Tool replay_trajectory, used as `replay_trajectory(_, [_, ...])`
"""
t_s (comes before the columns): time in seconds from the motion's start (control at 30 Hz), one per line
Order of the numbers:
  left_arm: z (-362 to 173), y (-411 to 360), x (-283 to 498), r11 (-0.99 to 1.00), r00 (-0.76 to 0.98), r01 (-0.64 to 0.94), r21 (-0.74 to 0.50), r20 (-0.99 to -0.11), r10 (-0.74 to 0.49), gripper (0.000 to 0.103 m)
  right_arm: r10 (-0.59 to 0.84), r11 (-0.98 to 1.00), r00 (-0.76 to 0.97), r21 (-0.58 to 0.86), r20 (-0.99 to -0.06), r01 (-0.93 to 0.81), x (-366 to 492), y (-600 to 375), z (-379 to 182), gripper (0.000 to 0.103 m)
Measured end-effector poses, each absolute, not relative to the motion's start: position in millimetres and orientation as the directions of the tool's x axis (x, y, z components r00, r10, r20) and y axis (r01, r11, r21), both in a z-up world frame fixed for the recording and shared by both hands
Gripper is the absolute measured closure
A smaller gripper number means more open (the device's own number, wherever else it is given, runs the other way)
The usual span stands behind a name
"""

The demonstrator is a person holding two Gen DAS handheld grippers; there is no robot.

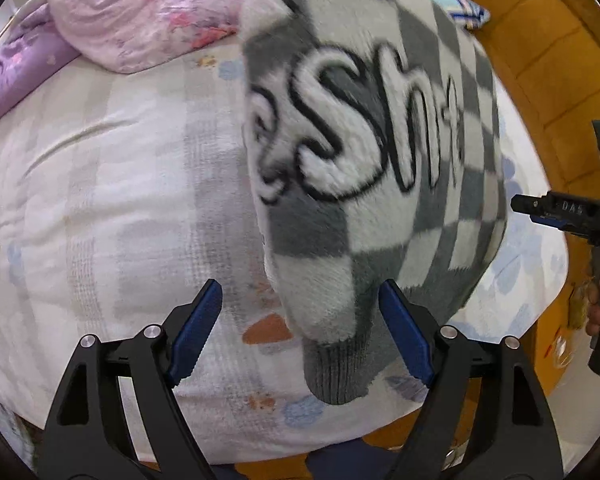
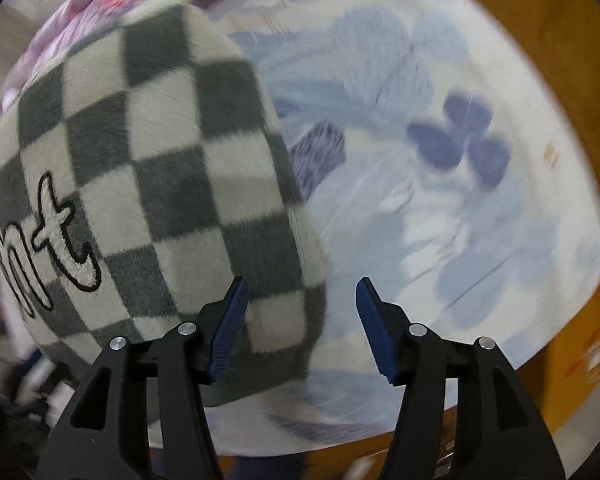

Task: Fold large clothes
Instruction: 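Lower the folded cardigan onto the bed and open both tools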

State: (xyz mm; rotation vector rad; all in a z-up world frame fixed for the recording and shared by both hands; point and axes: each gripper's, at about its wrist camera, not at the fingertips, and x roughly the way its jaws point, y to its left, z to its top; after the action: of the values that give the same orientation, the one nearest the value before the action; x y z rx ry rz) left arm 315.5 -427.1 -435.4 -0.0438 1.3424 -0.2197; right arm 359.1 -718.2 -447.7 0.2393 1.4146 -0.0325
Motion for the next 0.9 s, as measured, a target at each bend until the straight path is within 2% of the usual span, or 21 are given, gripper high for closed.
replay_trajectory(0.17, [-421, -401, 316, 0.977, 0.237, 0.052, -0.209, -0.947, -0.215, 0.020, 0.169, 0.986, 0.219, 0.164, -0.961, -0.041, 354, -661, -413, 0.049])
replay_trajectory(0.33, [-400, -372, 310, 0.972, 0.268, -0.007, -0.235, -0.937, -0.224, 0.013, 0.194, 0.976, 0.224, 0.165, -0.955, -0.139, 350, -601, -388, 0.048])
replay_trajectory(0.47, [-385, -342, 303, 0.961, 0.301, -0.075, -0.266, -0.925, -0.232, 0.008, 0.160, 0.976, 0.249, 0.116, -0.955, -0.184, 344, -563, -368, 0.026])
replay_trajectory(0.53, [-381, -330, 302, 0.962, 0.304, -0.092, -0.256, -0.927, -0.217, 0.005, 0.133, 0.975, 0.256, 0.081, -0.957, -0.206, 339, -542, -360, 0.021])
replay_trajectory(0.73, [-371, -284, 297, 0.950, 0.308, -0.108, -0.292, -0.919, -0.248, 0.005, 0.052, 0.975, 0.283, -0.012, -0.958, -0.220, 323, -485, -339, 0.011])
replay_trajectory(0.9, [-355, -240, 292, 0.951, 0.321, -0.061, -0.302, -0.908, -0.268, 0.005, -0.015, 0.983, 0.312, -0.072, -0.950, -0.171, 310, -433, -316, 0.011])
